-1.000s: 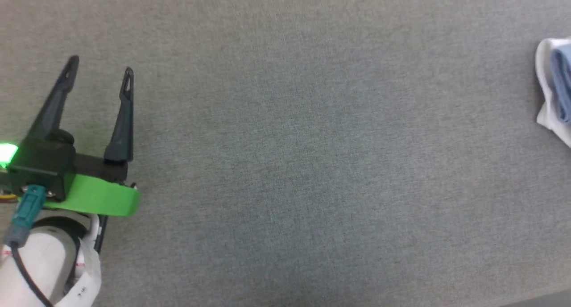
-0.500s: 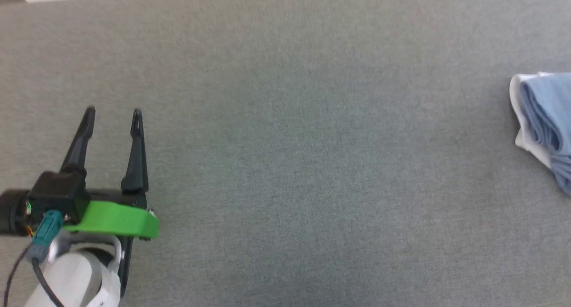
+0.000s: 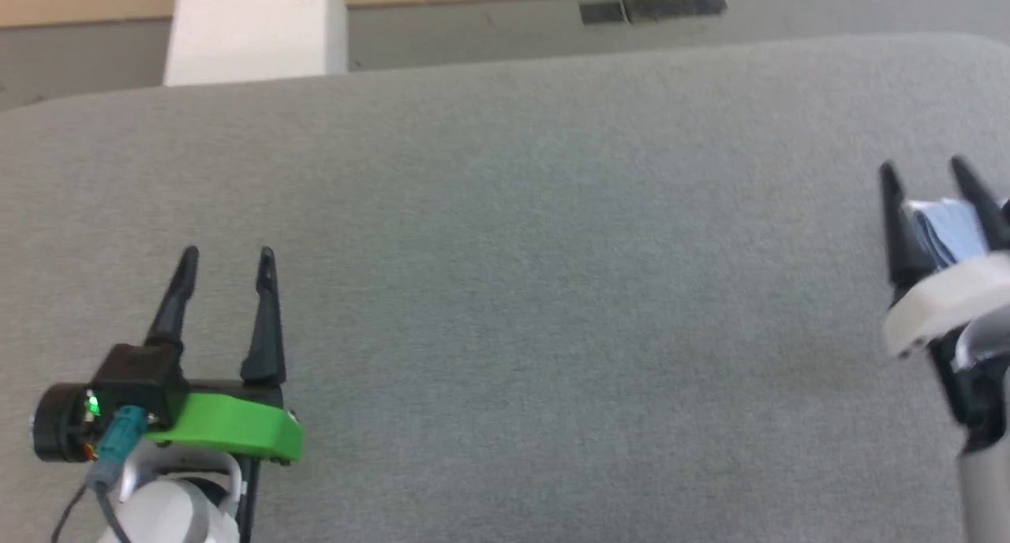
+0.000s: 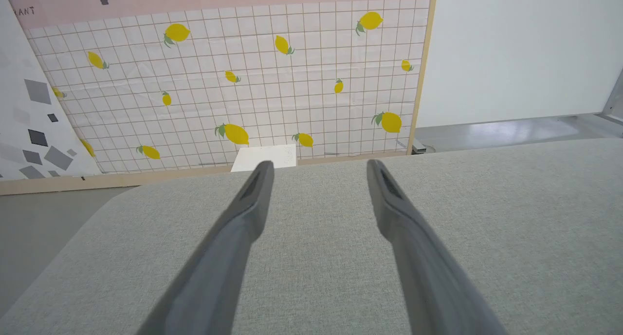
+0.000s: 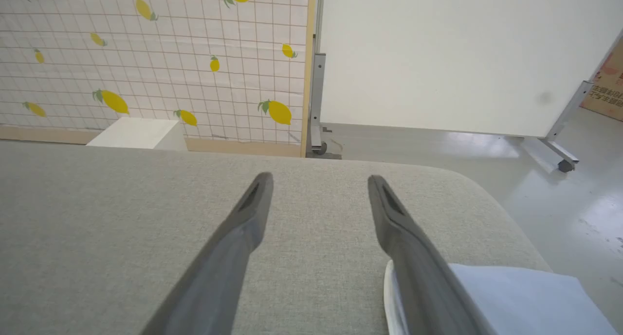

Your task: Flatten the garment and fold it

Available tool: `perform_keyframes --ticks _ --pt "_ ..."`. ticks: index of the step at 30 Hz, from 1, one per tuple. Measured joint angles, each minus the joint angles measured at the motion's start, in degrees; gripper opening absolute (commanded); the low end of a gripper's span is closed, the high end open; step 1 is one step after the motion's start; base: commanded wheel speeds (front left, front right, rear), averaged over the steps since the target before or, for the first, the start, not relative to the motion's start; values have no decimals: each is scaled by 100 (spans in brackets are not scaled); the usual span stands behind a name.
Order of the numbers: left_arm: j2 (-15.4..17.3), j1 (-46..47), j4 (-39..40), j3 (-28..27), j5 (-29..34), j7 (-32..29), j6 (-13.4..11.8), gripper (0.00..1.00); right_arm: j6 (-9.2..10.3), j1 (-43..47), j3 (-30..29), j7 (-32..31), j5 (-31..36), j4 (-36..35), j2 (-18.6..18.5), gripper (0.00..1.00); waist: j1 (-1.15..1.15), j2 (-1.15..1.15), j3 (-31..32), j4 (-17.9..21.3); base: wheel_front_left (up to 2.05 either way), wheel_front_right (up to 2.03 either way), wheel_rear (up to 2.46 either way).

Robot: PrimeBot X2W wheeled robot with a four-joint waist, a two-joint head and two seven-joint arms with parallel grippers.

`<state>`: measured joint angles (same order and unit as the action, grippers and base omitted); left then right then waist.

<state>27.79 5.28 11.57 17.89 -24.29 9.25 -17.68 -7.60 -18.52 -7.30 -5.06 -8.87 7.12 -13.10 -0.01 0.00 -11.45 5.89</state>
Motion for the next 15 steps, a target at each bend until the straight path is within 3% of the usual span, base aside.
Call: perform_keyframes --ticks 7,15 --pt "-96 -162 -278 266 33 54 8 100 0 871 -27 16 93 -609 646 100 0 0 394 -295 0 0 0" --pt "-280 -335 -619 447 66 280 49 100 0 1450 -144 515 408 -821 971 100 0 0 783 -540 0 0 0"
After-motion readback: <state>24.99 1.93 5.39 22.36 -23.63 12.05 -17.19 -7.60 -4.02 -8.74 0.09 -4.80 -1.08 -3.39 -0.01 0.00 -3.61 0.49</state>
